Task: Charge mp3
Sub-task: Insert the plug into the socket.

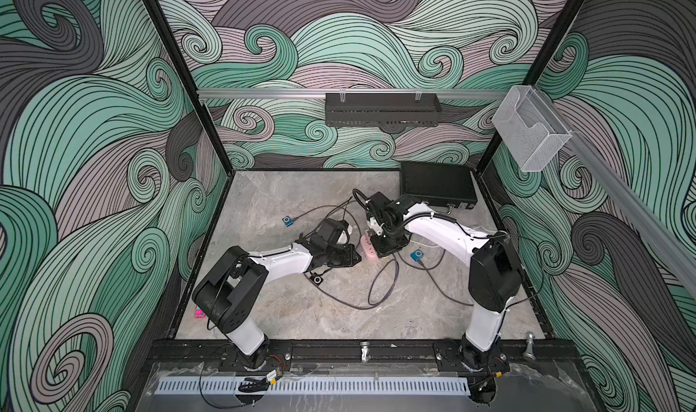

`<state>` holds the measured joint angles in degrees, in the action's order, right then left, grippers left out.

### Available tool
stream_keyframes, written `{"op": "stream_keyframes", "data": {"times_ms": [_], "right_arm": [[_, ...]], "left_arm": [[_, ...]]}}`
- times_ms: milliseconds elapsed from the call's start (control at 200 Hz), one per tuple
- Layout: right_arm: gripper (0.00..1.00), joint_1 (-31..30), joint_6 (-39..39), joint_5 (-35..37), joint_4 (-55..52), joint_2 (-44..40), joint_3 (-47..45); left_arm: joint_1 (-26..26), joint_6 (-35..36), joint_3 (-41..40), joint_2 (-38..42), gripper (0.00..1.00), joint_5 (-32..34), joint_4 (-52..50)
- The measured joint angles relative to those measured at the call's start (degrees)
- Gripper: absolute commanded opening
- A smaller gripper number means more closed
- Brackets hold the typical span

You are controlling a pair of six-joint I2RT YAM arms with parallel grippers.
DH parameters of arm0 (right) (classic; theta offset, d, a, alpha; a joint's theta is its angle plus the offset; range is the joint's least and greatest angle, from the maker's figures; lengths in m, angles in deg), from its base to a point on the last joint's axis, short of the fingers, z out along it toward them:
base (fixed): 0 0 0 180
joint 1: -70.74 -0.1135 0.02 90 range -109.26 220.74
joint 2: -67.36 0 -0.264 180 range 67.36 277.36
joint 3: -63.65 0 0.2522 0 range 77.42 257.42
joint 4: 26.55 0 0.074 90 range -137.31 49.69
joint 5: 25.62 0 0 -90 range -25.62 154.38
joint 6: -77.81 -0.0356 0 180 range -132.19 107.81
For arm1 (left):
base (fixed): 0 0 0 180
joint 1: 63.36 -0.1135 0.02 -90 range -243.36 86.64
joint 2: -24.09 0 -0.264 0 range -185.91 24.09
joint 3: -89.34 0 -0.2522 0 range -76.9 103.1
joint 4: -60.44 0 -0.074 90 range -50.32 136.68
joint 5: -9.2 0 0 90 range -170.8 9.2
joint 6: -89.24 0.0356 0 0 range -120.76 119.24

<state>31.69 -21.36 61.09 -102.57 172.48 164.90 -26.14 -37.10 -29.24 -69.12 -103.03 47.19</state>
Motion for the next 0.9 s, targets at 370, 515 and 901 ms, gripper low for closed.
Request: {"op": "stream_keyframes", "data": {"times_ms": [370, 515, 901], "right_arm": [[0.0, -0.26, 4.0, 2.05, -5.29, -0.26, 6.64], [0.0, -0.26, 6.16, 2.91, -8.94, 3.52, 12.5], [0.0, -0.26, 8.57, 2.93, -14.1, 10.47, 16.04]], "left_arm": [[0.0, 1.9, 0.15, 1.36, 0.18, 0.81, -1.18], [0.0, 3.26, 1.03, 2.05, 0.18, 1.62, -2.6], [-0.55, 4.87, 1.31, 2.45, 0.18, 2.99, -3.93]]}}
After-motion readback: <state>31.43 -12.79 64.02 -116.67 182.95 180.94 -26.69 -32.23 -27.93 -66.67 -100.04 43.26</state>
